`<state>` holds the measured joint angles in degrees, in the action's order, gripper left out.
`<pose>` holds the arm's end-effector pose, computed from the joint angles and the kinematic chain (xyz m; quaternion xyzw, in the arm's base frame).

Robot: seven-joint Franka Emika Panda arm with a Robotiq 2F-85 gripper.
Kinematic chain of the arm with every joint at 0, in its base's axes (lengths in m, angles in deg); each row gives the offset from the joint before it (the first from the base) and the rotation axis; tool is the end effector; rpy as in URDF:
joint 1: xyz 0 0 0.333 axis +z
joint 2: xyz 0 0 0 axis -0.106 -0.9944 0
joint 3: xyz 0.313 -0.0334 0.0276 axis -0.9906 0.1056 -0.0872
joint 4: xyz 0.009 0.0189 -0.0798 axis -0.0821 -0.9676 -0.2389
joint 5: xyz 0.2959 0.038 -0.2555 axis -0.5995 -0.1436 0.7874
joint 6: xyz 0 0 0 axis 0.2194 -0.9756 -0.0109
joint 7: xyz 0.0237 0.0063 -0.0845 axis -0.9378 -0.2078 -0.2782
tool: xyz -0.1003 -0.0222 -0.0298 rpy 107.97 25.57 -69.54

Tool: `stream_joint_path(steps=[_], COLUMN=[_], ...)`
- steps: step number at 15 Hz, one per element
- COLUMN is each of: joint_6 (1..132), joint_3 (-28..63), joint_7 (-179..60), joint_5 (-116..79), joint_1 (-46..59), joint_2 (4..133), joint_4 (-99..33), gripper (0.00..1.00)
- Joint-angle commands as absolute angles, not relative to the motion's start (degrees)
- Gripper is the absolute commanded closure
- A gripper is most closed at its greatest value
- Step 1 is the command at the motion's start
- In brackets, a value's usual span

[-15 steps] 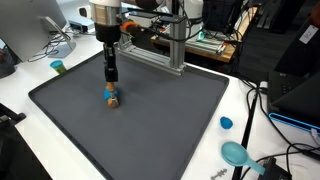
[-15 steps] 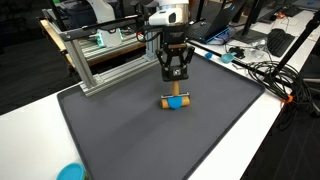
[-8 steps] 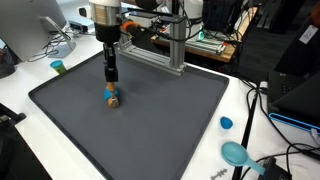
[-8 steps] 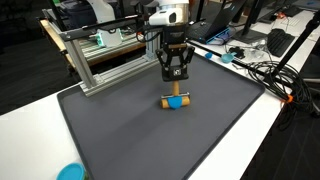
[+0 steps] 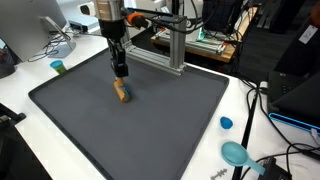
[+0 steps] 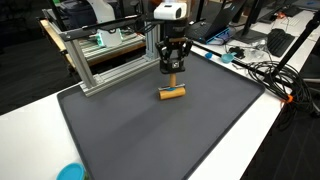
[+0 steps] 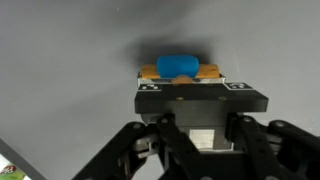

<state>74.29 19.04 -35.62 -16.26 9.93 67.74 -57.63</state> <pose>0.6074 -0.0117 0.3089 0.9725 -0.2170 0.0799 0.0273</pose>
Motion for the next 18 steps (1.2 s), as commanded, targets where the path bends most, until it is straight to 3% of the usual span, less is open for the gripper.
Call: stream_joint_path(steps=[1, 13, 18], joint_6=[66.56, 54.09, 60.21], joint_3=[17.60, 15.93, 15.93], joint_7=[-40.69, -46.29, -45.47], joint_5=[-19.21, -22.22, -23.78], joint_1=[9.20, 8.47, 8.64], joint_2=[69.37, 68.89, 72.58], joint_4=[-57.84, -55.76, -57.65], gripper=[0.78, 0.78, 0.78])
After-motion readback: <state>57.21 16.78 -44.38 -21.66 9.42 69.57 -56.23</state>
